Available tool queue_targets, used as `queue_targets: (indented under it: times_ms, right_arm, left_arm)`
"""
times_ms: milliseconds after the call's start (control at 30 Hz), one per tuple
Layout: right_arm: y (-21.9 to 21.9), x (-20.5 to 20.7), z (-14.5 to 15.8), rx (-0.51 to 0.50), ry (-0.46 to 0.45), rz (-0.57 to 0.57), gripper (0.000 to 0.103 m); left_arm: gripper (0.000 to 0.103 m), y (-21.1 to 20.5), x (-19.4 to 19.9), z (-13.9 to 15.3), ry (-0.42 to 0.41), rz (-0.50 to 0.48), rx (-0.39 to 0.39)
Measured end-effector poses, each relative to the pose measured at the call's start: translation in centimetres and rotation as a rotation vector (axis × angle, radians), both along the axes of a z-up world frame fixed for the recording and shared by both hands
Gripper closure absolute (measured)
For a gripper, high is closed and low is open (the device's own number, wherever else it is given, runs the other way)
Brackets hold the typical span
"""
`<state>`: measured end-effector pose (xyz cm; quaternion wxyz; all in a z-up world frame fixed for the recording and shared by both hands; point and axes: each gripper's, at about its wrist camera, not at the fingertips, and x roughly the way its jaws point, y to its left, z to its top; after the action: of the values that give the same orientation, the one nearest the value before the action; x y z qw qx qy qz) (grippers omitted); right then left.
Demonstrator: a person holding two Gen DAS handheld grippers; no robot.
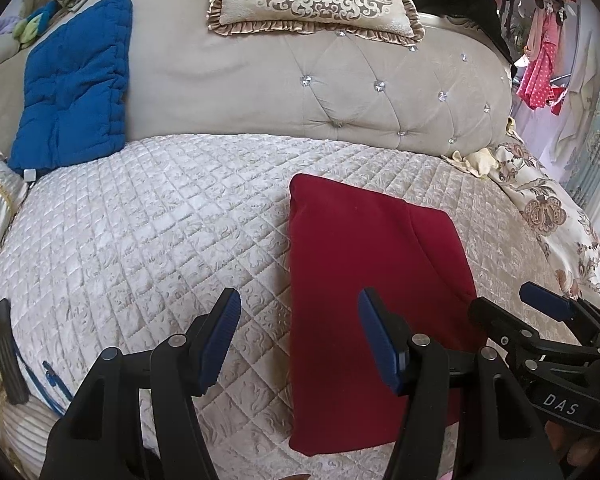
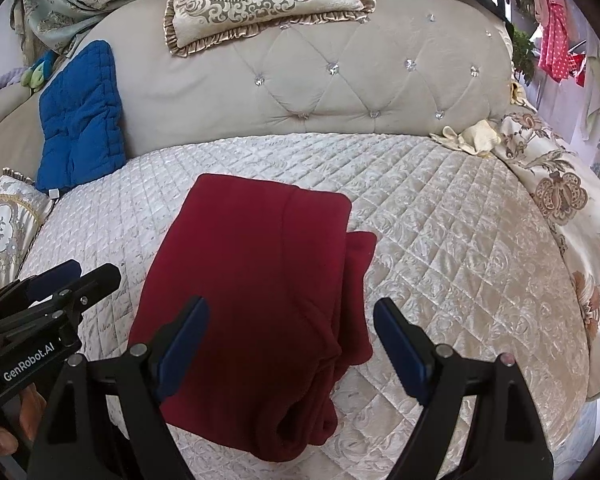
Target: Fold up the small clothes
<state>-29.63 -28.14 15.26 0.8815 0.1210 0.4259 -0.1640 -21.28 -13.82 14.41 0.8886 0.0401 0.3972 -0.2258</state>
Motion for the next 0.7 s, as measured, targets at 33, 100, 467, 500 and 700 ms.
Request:
queue_targets:
  times_ms: [33,100,467,500,700]
  right_arm:
    - [0.0,0.01,-0.04,0.0,0.001,0.0,0.016]
    - [-0.07,0.03,-0.1,0.002,0.003,0.002,0.016]
    - [-0.28,0.08,-0.34,0.005,0.01,0.006,0.016]
    - [-0.25,0.11,-0.38,0.004,0.011,0.008,0.016]
    - [-0.22,0.13,-0.41,0.004,0.011,0.008,0.016]
  left_arm:
    - [0.063,-0.01,0.0,-0.02,0.001,0.0,0.001]
    - [0.063,0.03,-0.06,-0.07,0.003,-0.001,0.0]
    - [0.063,0.0,-0.08,-0.17,0.006,-0.002,0.001]
    - [0.063,0.01,-0.06,-0.15,0.007,-0.001,0.0]
    - [0.063,0.04,-0.02,-0.18,0.007,-0.001,0.0]
